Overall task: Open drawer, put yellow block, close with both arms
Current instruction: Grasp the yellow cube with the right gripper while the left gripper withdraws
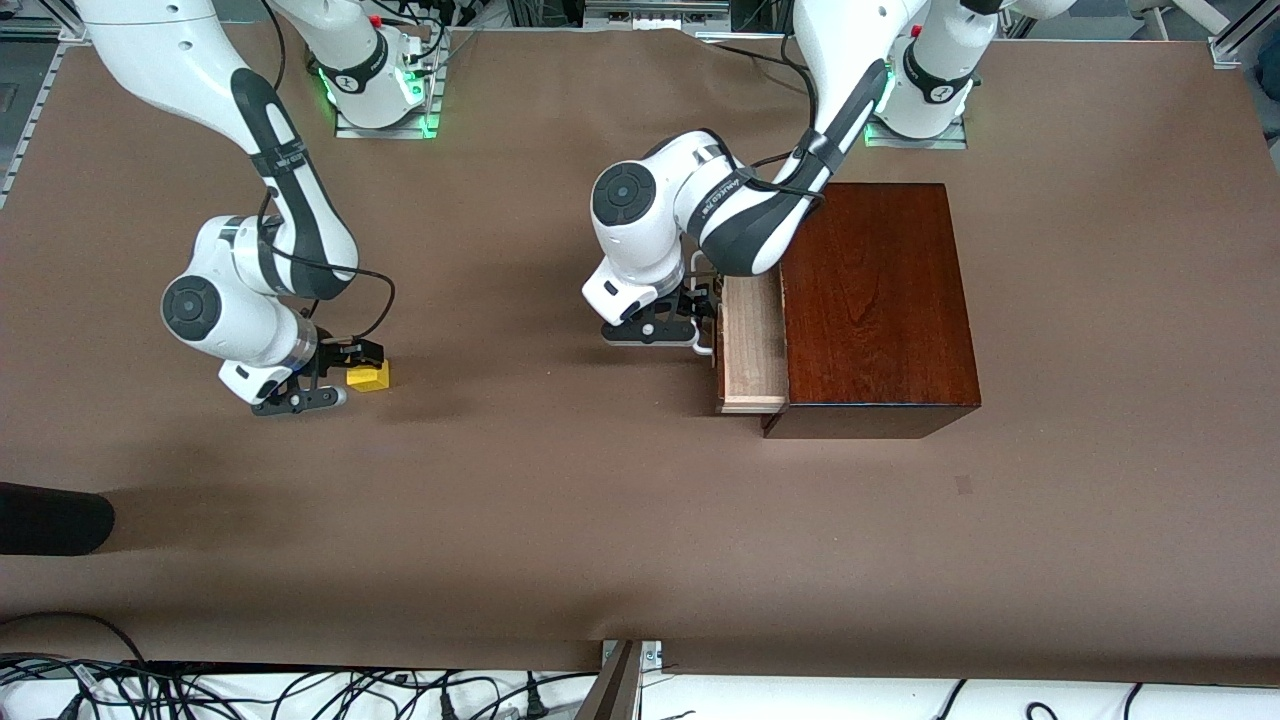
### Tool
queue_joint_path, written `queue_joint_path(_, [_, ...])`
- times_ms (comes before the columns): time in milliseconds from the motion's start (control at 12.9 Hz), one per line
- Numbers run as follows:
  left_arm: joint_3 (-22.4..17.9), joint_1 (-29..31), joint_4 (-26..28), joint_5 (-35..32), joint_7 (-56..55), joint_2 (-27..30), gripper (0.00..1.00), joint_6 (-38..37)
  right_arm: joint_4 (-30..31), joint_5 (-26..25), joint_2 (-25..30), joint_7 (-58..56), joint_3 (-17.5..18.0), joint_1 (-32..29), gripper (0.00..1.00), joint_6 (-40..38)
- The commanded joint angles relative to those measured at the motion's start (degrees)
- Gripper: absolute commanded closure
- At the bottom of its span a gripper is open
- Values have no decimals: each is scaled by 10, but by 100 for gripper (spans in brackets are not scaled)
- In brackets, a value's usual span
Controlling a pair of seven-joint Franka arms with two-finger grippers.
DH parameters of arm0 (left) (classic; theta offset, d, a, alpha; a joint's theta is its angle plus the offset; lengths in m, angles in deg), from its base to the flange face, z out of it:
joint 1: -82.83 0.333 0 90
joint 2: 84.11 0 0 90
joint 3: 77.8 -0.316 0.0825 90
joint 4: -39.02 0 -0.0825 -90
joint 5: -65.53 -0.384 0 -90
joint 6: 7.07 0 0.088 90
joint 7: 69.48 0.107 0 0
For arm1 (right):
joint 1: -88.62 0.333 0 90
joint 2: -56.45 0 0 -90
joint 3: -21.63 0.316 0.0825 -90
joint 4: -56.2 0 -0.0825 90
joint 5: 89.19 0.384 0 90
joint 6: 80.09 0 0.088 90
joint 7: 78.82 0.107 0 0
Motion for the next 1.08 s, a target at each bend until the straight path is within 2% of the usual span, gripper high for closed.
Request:
queue_joint_path(0, [16, -16, -31, -26, -8, -32, 0, -5, 30, 15, 18, -11, 8, -3, 0, 26])
queue_joint_path(232, [14, -28, -66, -48, -8, -32, 0, -70, 30, 19, 18, -11, 11, -3, 0, 27])
queue_joint_path(387, [17, -28, -82, -77, -7, -30, 0, -106, 28, 19, 17, -11, 11, -3, 4, 27])
queue_joint_path(697, [10, -19, -83, -74, 2, 31, 0, -148, 26, 19, 15, -12, 11, -3, 17, 29])
queue_joint_path(1007, [17, 68, -82, -56, 101, 103, 0, -177, 26, 22, 14, -12, 12, -3, 26, 29])
